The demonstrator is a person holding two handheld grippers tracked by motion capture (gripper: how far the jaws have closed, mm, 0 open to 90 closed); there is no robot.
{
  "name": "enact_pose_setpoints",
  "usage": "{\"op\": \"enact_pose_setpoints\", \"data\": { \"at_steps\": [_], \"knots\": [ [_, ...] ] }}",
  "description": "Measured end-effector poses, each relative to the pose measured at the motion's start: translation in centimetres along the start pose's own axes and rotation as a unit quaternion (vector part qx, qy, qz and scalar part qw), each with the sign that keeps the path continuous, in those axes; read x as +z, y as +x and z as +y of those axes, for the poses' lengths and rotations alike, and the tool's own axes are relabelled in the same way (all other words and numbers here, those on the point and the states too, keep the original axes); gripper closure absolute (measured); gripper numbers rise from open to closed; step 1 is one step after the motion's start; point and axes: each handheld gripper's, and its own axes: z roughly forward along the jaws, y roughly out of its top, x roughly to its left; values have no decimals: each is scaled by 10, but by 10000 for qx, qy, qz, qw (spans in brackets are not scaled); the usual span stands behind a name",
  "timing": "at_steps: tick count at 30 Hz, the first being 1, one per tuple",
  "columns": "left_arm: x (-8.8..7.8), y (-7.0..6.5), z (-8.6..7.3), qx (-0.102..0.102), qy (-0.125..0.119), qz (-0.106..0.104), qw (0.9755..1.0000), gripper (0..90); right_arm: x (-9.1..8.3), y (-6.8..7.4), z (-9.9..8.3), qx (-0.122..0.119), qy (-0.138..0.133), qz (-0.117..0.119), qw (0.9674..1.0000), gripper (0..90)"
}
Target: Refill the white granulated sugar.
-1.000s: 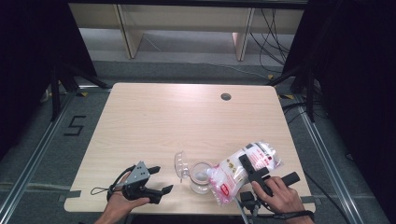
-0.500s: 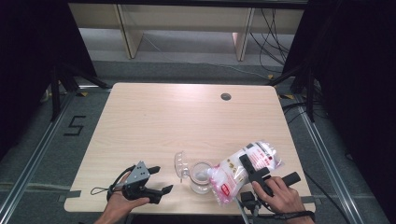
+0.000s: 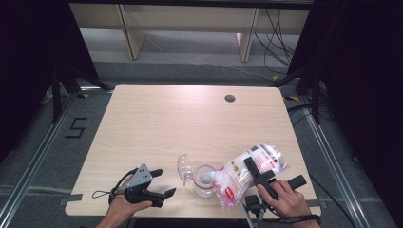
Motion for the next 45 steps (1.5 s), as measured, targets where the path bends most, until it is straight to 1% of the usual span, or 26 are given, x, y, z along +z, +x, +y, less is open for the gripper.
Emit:
{"op": "enact_pose_setpoints", "data": {
  "at_steps": [1, 2, 3, 5, 6, 8, 11, 15, 22, 25, 28, 29, 33, 35, 36, 37, 38, 39, 41, 43, 45],
  "knots": [
    [0, 0, 0, 28, 25, 1, 10000, 169, 0, -1, 1, -71, -25, -1, 10000, 532],
    [0, 0, 0, 34, 32, 10, 10000, 169, 0, -1, 1, -64, -25, 6, 10000, 532],
    [0, 0, 0, 35, 30, 10, 10000, 169, -1, 1, 1, 95, 59, 32, 9999, 533],
    [0, 0, 0, 33, 27, 7, 10000, 169, -1, 1, 1, 104, 47, 43, 9999, 533],
    [-1, 0, 0, 37, 29, 6, 10000, 169, -1, 1, 1, 60, 43, 42, 10000, 533],
    [-1, 0, 0, 36, 24, 5, 10000, 169, 0, -1, 0, -133, -43, -11, 9999, 534],
    [-1, 0, 0, 41, 29, 7, 10000, 169, 0, 0, 0, 2, -9, 23, 10000, 534],
    [0, 0, 0, 28, 22, 4, 10000, 169, -1, -1, 0, -17, -21, -17, 10000, 536],
    [-1, 0, 0, 34, 24, 4, 10000, 169, -1, -1, -1, 22, 3, -6, 10000, 537],
    [-1, 0, 0, 40, 28, 4, 10000, 169, -1, -1, 0, -17, -14, -20, 10000, 537],
    [-1, 0, 0, 43, 29, 2, 10000, 169, -2, 0, 0, 75, 28, -4, 10000, 538],
    [-1, 0, 0, 44, 29, 2, 10000, 169, -1, -1, 0, 15, 15, 4, 10000, 538],
    [-1, 0, 0, 45, 30, 3, 10000, 169, -1, -1, 0, -15, 4, 29, 10000, 539],
    [-1, 0, 0, 43, 27, 4, 10000, 169, -2, -1, 0, 3, 10, 15, 10000, 539],
    [0, 0, 0, 37, 28, 6, 10000, 169, -2, 0, 0, 72, 35, 9, 10000, 539],
    [0, 0, 0, 38, 29, 7, 10000, 169, -1, -3, -1, -109, -54, -26, 9999, 539],
    [-1, 0, 0, 40, 30, 5, 10000, 169, -2, -2, -1, -68, 4, -18, 10000, 539],
    [-1, 0, 0, 40, 29, 4, 10000, 169, -2, 0, -1, 151, 35, -35, 9999, 539],
    [0, 0, 0, 38, 30, 6, 10000, 169, -2, -2, -2, 70, 19, -6, 10000, 540],
    [0, 0, 0, 43, 41, 7, 10000, 169, -3, -2, -2, 60, 28, -14, 10000, 540],
    [0, 0, 0, 46, 43, 8, 10000, 169, -3, -1, -1, 115, 21, -9, 9999, 540]
  ]
}}
